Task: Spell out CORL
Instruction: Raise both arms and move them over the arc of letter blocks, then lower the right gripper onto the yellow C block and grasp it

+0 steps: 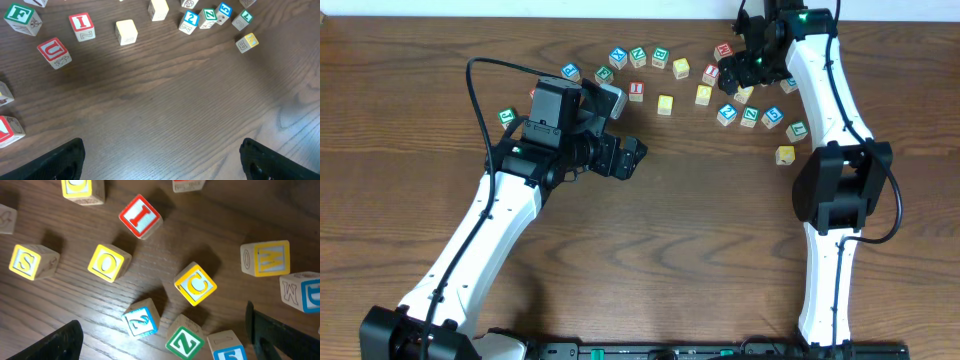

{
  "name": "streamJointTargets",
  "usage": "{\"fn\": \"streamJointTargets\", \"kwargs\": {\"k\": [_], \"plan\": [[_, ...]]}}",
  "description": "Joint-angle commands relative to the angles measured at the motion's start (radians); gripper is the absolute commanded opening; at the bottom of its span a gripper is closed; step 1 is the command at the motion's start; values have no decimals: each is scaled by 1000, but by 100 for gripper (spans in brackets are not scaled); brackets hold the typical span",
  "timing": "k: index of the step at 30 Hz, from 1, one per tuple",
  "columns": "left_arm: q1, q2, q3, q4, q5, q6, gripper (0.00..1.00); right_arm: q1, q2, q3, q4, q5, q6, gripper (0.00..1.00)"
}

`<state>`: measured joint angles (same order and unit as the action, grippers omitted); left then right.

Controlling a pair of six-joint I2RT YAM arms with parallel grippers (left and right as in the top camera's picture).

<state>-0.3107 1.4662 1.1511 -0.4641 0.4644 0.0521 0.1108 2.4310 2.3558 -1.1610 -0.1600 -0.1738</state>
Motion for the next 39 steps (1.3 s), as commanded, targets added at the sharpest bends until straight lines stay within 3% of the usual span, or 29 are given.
{"fn": "streamJointTargets", "kwargs": {"k": [1,4,6,8,11,15,21,31,39], "plan": [[2,2,24,0,-9,-4,98,9,-7,20,19,-38,-2,99],[2,2,24,26,-10,-4,97,9,-7,20,32,-85,-4,99],[4,2,24,47,-42,-3,97,9,-7,20,30,-74,22,86],[6,2,24,46,-178,-8,98,9,-7,19,26,11,166,86],[7,3,24,42,-456,-109,98,9,-7,18,12,182,417,76],[7,4,24,42,-648,-144,98,14,-7,0,33,203,515,67],[7,6,24,27,-664,-160,98,22,-7,-89,68,236,669,59],[34,73,24,28,-664,-174,98,23,-7,-216,191,236,648,51],[34,89,24,27,-664,-174,98,23,-7,-284,309,236,627,52]]}}
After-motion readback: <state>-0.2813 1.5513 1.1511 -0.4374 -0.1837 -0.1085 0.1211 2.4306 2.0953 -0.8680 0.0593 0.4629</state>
